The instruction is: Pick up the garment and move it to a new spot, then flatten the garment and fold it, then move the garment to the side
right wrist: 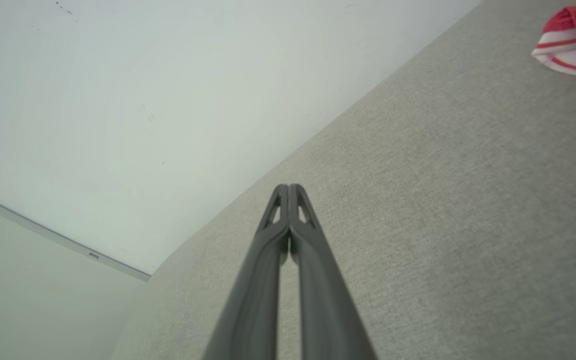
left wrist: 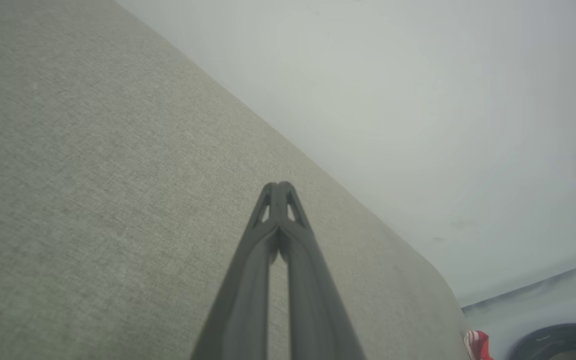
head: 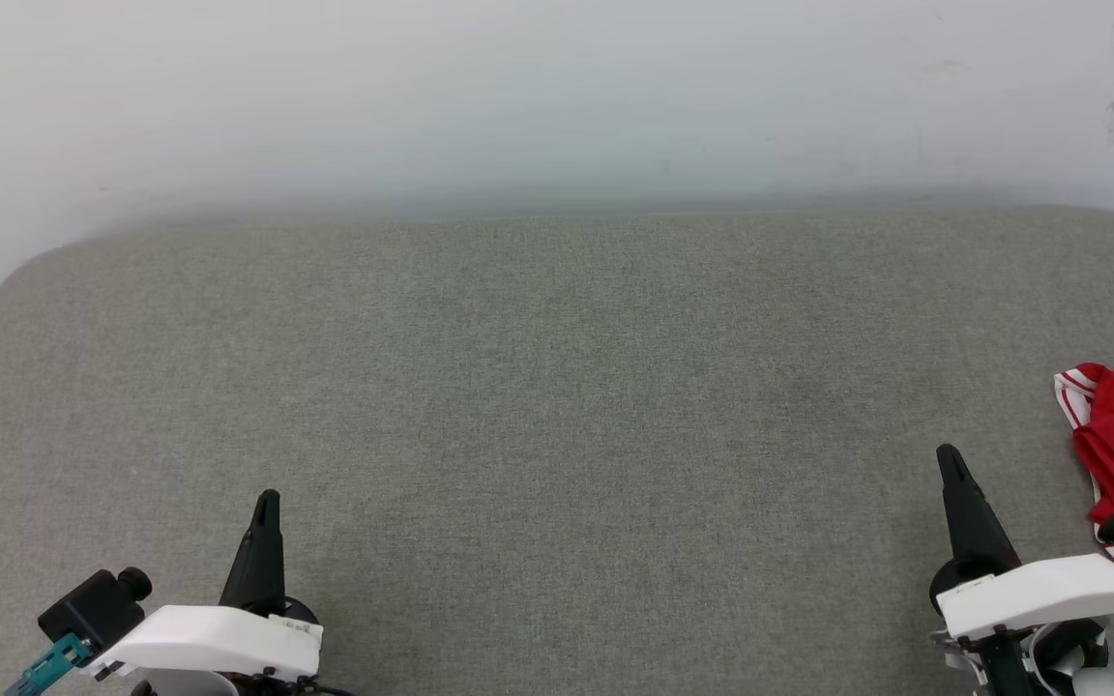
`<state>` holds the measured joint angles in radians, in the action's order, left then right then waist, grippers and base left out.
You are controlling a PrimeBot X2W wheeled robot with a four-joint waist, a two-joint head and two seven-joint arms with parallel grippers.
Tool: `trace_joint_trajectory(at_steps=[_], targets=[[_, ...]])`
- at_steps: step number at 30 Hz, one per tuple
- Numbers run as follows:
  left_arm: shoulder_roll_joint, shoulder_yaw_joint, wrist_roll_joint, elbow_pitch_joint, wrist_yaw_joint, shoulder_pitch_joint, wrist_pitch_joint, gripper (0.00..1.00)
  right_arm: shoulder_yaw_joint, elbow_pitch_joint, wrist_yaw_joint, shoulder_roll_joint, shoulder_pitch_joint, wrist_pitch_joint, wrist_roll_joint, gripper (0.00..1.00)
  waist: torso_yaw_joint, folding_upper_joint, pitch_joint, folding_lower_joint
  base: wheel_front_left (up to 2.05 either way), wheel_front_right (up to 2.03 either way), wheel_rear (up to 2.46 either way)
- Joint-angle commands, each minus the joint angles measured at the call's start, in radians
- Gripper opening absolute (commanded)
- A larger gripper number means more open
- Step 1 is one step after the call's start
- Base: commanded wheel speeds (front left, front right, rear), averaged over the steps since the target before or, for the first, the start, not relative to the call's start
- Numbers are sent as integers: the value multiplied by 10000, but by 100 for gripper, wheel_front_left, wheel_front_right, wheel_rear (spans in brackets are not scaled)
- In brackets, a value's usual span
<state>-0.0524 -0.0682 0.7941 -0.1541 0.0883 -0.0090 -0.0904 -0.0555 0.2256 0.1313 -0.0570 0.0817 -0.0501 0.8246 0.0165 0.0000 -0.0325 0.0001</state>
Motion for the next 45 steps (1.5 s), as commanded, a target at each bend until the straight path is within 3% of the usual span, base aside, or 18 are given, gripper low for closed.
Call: trace_joint_trajectory(at_steps=[1,45], targets=[[-9,-38,345,64,59,-286,91,0,-52,-97,-3,25,222,84,338,0,-3,0,5,-1,0,0,0],[13,-301,5092,-531,289,-762,1296,0,-392,81,-6,62,323,1038,4914,0,-86,0,154,-1,0,0,0]])
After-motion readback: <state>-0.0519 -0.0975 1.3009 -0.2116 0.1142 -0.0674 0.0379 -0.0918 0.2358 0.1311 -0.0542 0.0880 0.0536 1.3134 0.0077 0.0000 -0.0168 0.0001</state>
